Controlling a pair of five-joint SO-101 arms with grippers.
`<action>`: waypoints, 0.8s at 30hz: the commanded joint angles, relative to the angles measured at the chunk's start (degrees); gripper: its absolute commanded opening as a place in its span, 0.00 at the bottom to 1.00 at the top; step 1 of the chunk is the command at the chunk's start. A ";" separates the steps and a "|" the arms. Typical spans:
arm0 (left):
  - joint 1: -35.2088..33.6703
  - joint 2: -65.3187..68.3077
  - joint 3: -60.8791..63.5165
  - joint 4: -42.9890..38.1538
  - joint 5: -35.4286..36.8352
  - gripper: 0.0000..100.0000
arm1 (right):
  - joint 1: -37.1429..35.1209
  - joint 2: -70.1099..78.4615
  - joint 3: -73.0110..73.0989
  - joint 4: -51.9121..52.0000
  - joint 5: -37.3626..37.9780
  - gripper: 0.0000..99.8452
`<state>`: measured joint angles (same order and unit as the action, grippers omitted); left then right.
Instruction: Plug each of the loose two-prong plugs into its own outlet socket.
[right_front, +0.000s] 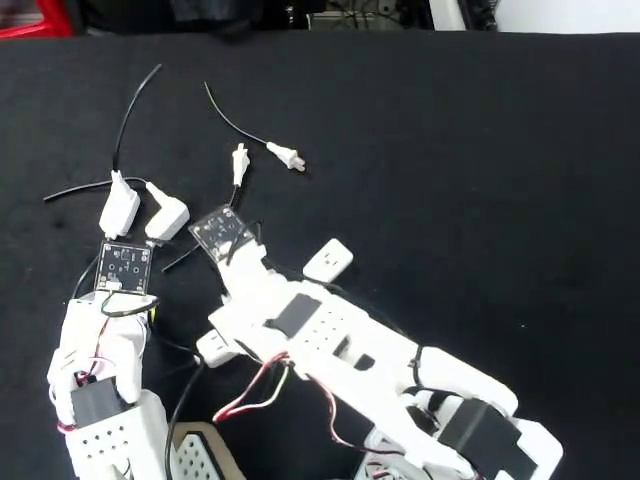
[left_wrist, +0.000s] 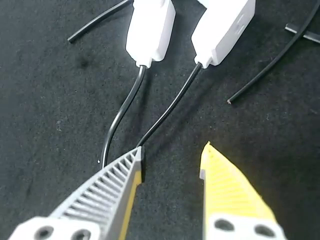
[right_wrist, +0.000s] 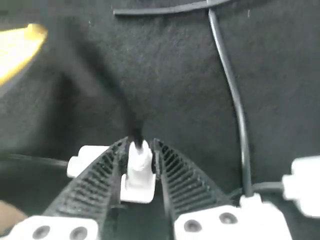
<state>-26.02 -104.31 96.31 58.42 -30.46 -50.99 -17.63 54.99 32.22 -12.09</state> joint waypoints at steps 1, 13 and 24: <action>-0.40 0.18 1.10 0.00 -0.26 0.19 | 4.92 -4.97 0.13 -4.92 3.16 0.01; 0.04 -0.09 1.10 -0.35 -0.18 0.19 | 10.29 -31.25 6.29 -3.16 3.08 0.01; 19.56 -0.18 -14.02 -1.05 9.32 0.19 | 14.95 -54.64 7.87 -8.97 -5.01 0.01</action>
<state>-12.75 -104.31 89.27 58.42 -26.77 -37.01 -66.24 62.29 28.70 -10.59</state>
